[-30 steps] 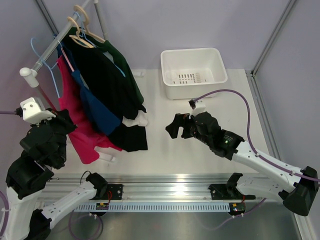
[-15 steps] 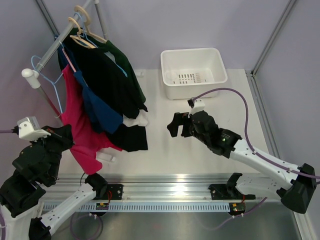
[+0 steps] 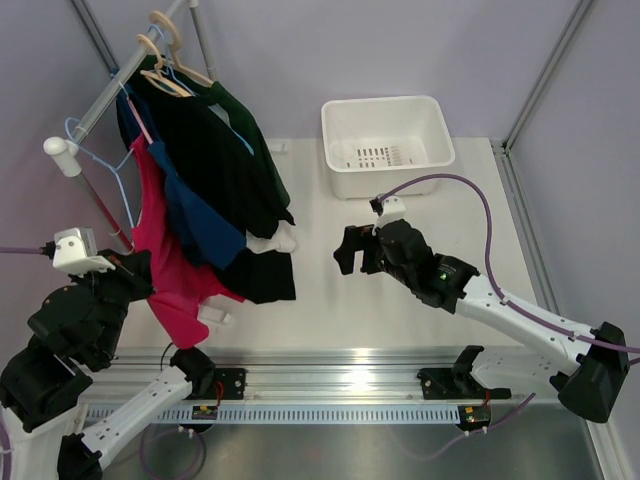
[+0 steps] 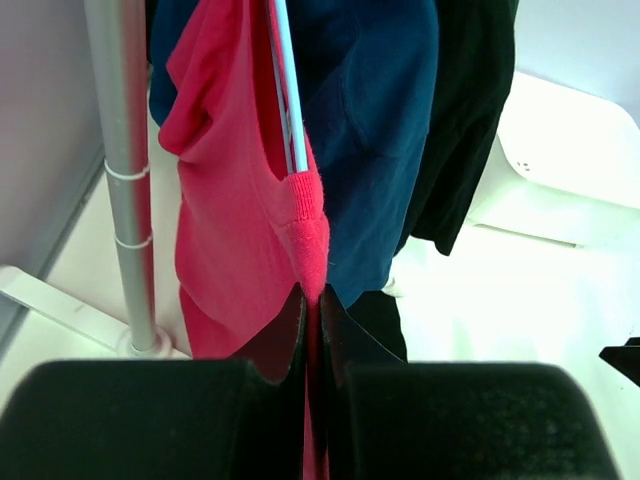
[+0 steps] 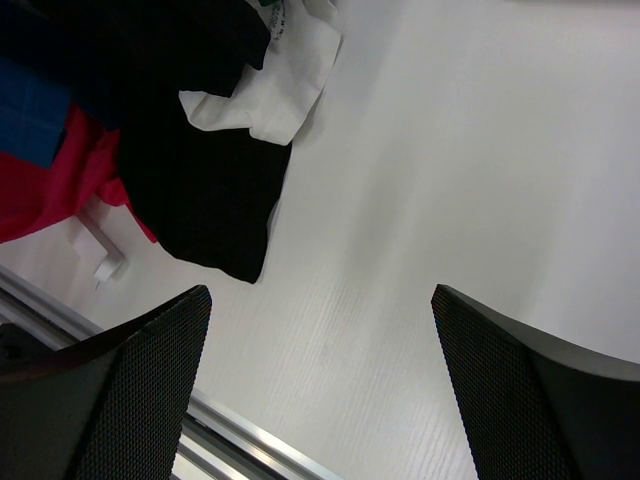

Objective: Remove the t-shirt from the hanger

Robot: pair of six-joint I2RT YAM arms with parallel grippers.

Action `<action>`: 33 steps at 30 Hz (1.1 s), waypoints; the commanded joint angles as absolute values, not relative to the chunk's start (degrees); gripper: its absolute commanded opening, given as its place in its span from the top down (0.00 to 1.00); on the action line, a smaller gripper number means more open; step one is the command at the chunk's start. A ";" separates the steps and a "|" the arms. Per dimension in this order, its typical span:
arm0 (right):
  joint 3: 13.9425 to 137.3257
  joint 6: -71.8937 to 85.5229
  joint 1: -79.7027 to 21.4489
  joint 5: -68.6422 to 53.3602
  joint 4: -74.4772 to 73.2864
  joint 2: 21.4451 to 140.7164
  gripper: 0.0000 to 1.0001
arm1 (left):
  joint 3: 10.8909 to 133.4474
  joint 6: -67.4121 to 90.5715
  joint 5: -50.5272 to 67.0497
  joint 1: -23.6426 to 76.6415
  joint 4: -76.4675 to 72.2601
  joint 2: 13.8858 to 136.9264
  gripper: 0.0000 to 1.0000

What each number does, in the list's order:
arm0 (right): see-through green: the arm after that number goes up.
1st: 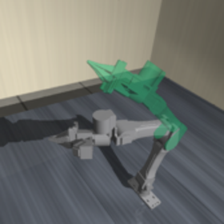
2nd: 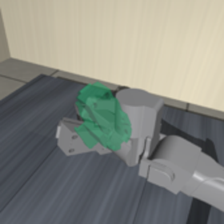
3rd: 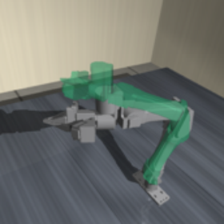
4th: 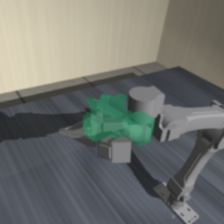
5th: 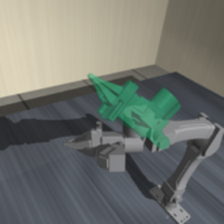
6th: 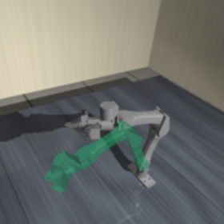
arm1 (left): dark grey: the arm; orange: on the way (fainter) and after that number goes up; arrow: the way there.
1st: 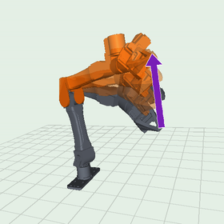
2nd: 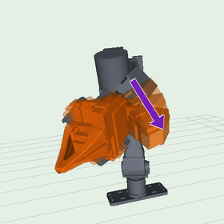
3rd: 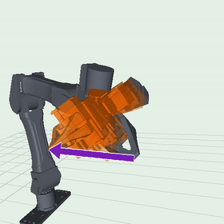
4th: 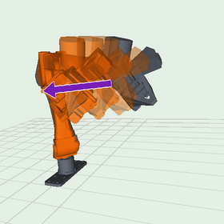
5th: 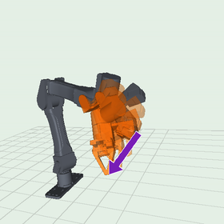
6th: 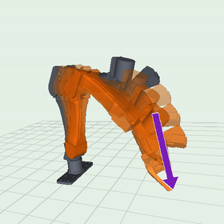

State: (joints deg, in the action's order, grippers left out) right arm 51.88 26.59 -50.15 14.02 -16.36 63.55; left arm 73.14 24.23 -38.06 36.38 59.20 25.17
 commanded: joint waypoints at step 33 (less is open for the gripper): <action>55.02 24.08 -50.27 14.85 -17.05 64.07 0.00 | 69.35 21.80 3.48 36.48 70.66 24.44 1.00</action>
State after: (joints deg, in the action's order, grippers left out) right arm 52.18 25.58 -50.15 14.06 -16.49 63.68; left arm 70.11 22.52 -12.16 36.25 71.81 24.25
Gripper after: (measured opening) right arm 0.993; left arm 0.030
